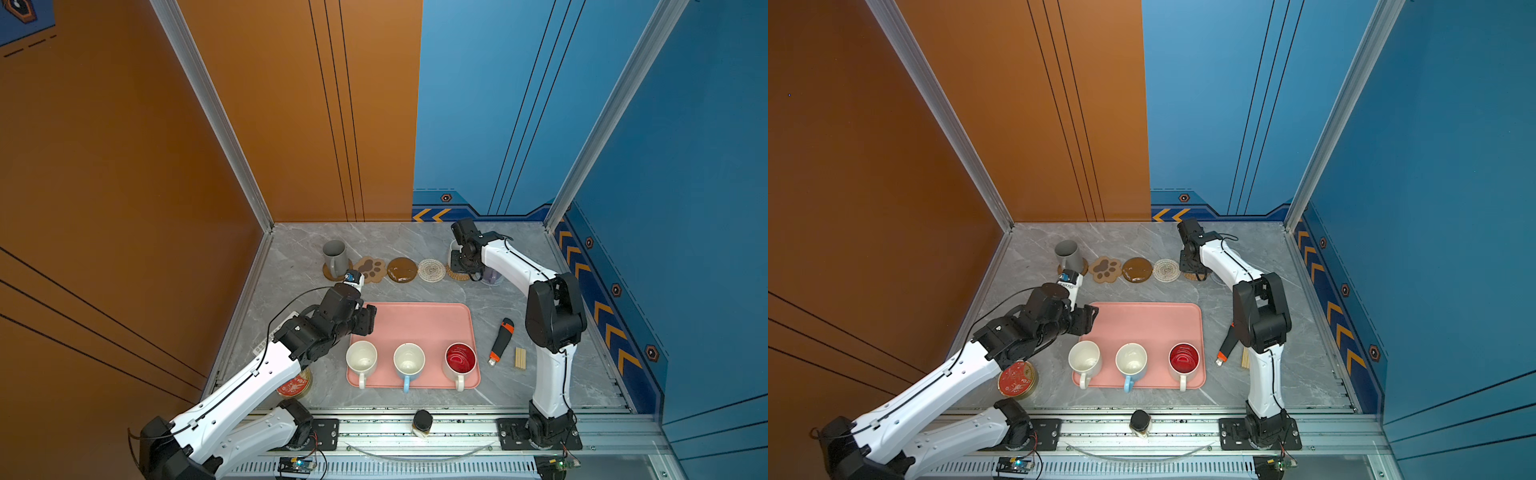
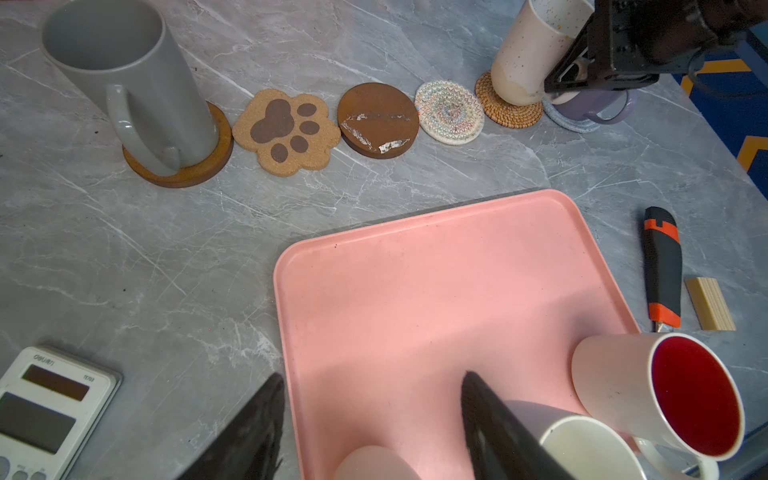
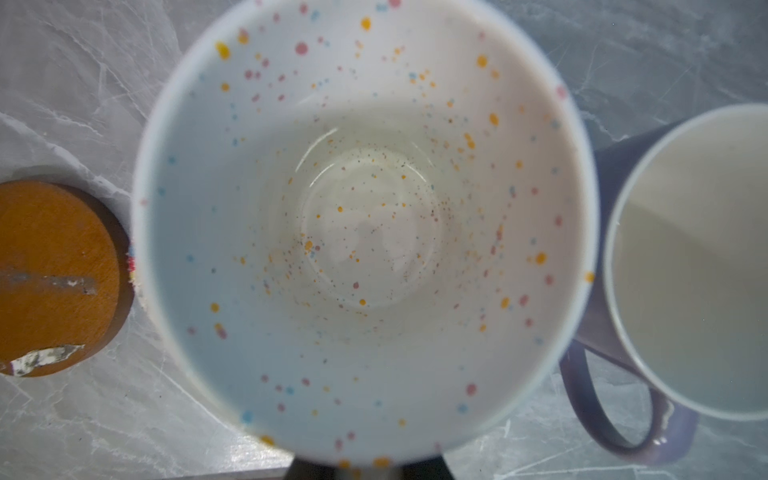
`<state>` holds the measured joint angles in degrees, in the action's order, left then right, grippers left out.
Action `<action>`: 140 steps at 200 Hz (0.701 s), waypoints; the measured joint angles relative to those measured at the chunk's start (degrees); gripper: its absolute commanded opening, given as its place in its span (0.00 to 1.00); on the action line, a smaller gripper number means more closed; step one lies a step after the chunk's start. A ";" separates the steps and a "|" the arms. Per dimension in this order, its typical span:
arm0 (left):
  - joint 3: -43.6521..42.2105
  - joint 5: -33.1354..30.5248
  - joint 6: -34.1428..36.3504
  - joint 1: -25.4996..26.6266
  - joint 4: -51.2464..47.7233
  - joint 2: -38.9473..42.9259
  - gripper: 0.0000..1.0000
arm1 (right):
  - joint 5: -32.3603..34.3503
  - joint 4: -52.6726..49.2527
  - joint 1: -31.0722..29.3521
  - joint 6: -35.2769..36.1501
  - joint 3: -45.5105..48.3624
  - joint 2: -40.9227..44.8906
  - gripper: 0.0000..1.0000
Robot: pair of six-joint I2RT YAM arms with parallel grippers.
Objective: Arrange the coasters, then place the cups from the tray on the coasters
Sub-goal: 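Carry the speckled mug over the woven rattan coaster with the right gripper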
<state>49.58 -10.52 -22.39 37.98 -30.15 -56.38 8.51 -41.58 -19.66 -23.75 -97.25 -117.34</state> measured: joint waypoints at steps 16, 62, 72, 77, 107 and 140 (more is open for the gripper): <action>0.26 0.00 0.00 0.00 -0.07 -0.11 0.68 | -0.07 0.13 0.31 0.00 0.00 -0.15 0.00; 0.63 0.00 0.00 0.00 -0.07 -0.44 0.68 | -0.26 0.68 0.81 0.00 0.00 -0.15 0.00; 0.63 0.00 0.00 0.00 -0.04 -0.44 0.68 | -0.42 0.83 0.87 0.00 0.00 -0.15 0.00; 0.63 0.00 0.00 0.00 -0.07 -0.44 0.68 | -0.48 0.87 0.87 -0.02 0.00 -0.15 0.00; 0.63 0.00 0.00 0.00 -0.07 -0.44 0.68 | -0.85 1.44 0.92 -0.02 0.02 -0.15 0.00; 0.63 0.00 0.00 0.00 -0.07 -0.44 0.68 | -0.85 1.75 0.92 -0.04 0.02 -0.15 0.00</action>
<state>50.22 -10.52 -22.39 37.98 -30.22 -56.82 7.66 -39.83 -18.74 -23.79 -97.23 -117.49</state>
